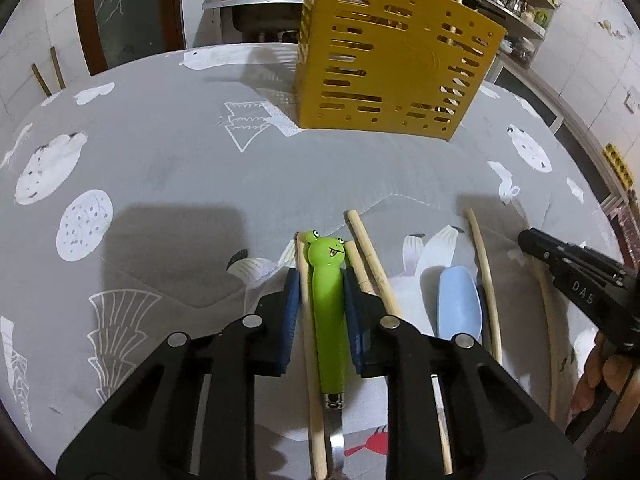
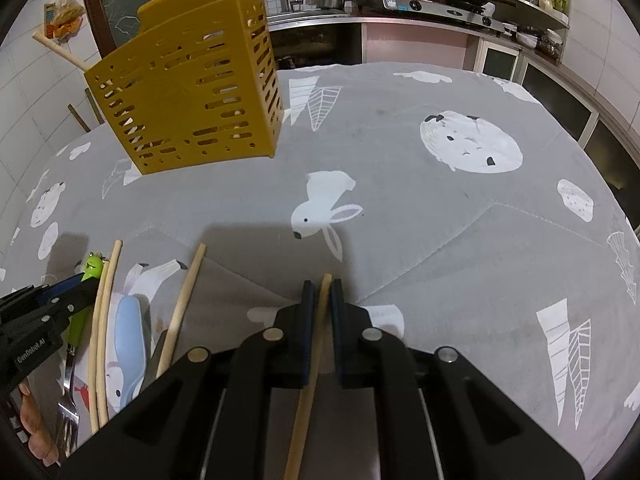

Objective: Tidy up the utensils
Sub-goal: 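Grasp the green frog-handled fork with the left tool while the right tool lifts its chopstick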

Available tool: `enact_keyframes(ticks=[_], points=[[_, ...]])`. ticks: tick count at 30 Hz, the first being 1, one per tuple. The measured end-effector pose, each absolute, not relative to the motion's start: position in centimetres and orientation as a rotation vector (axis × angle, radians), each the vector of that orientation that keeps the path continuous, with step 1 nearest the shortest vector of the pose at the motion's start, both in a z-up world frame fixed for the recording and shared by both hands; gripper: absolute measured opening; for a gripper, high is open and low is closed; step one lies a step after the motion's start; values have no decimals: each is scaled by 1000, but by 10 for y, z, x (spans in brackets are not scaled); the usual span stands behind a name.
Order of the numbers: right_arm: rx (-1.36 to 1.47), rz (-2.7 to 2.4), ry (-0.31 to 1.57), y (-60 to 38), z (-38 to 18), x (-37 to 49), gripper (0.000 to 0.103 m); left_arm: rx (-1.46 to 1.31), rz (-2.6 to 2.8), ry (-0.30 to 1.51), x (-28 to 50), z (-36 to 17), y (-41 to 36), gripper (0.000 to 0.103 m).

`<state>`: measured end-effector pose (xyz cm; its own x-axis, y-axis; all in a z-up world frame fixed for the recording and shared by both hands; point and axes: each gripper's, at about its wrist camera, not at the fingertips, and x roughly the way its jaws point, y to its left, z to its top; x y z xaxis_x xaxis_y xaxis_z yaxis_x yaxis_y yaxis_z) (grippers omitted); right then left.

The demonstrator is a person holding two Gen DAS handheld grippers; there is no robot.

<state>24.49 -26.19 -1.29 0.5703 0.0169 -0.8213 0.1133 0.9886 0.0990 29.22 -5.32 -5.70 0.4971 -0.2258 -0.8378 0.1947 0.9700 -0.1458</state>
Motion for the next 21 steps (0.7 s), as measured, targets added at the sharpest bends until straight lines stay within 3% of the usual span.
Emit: enact_keyframes(ticks=[2, 12, 21], points=[[149, -54, 960, -262, -13, 243, 9, -60, -251, 1020, 293, -56, -48, 13], [175, -39, 919, -261, -6, 236, 7, -89, -254, 939, 281, -31, -32, 12], [211, -2, 744, -261, 34, 209, 6, -5, -220, 759, 249, 12, -25, 13]])
